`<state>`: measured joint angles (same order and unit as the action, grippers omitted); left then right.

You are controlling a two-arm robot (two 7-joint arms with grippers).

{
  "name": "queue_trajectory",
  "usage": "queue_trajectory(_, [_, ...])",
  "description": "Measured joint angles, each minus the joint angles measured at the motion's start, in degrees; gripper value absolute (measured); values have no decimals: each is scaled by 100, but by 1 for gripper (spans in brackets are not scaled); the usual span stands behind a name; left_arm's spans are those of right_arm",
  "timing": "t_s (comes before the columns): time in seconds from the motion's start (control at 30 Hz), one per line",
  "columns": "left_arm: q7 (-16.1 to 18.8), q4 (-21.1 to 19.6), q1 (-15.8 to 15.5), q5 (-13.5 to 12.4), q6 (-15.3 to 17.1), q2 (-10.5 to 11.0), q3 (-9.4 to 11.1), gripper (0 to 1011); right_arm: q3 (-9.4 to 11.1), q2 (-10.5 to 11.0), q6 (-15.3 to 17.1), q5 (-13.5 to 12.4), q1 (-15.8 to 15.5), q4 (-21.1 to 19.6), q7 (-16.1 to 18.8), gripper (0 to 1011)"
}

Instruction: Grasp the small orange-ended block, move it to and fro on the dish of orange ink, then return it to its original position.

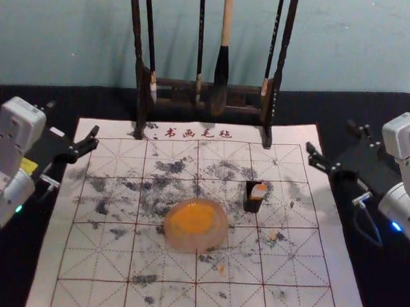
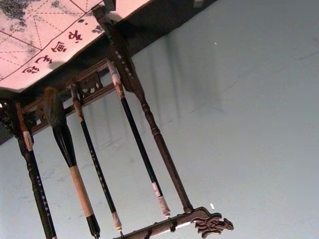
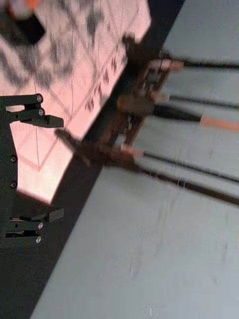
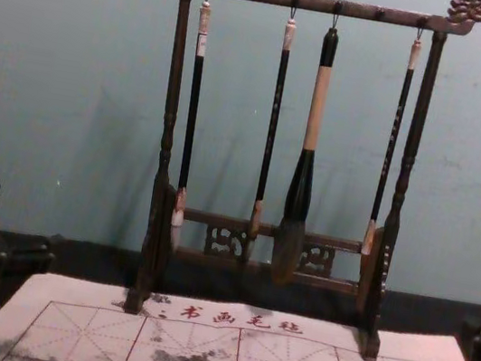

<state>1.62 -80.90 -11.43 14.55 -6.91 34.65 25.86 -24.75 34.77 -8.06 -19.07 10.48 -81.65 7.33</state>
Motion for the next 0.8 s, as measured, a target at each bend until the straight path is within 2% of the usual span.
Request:
queue_trajectory(0.03, [0, 0, 0, 0, 0, 0, 0, 1001, 5, 25, -18, -123, -13, -12, 258, 1004])
queue_trajectory(0.13, [0, 0, 0, 0, 0, 0, 0, 1001, -12, 85, -47, -273, -19, -22, 646, 1004])
queue_trajectory(0.17, [0, 0, 0, 0, 0, 0, 0, 1002, -46, 143, -72, -349, -16, -26, 955, 1004])
queue_trajectory(0.27, [0, 0, 0, 0, 0, 0, 0, 1002, -100, 220, -121, -460, 1, -24, 1418, 1004])
queue_trajectory(0.3, [0, 0, 0, 0, 0, 0, 0, 1001, -133, 258, -165, -530, 18, -9, 1709, 1004])
queue_trajectory(0.5, [0, 0, 0, 0, 0, 0, 0, 1001, -255, 322, -448, -748, 124, 140, 2791, 1004])
queue_trajectory(0.7, [0, 0, 0, 0, 0, 0, 0, 1001, -390, 296, -634, -726, 382, 420, 3547, 1004])
queue_trajectory(0.8, [0, 0, 0, 0, 0, 0, 0, 1001, -444, 258, -660, -660, 504, 543, 3751, 1004])
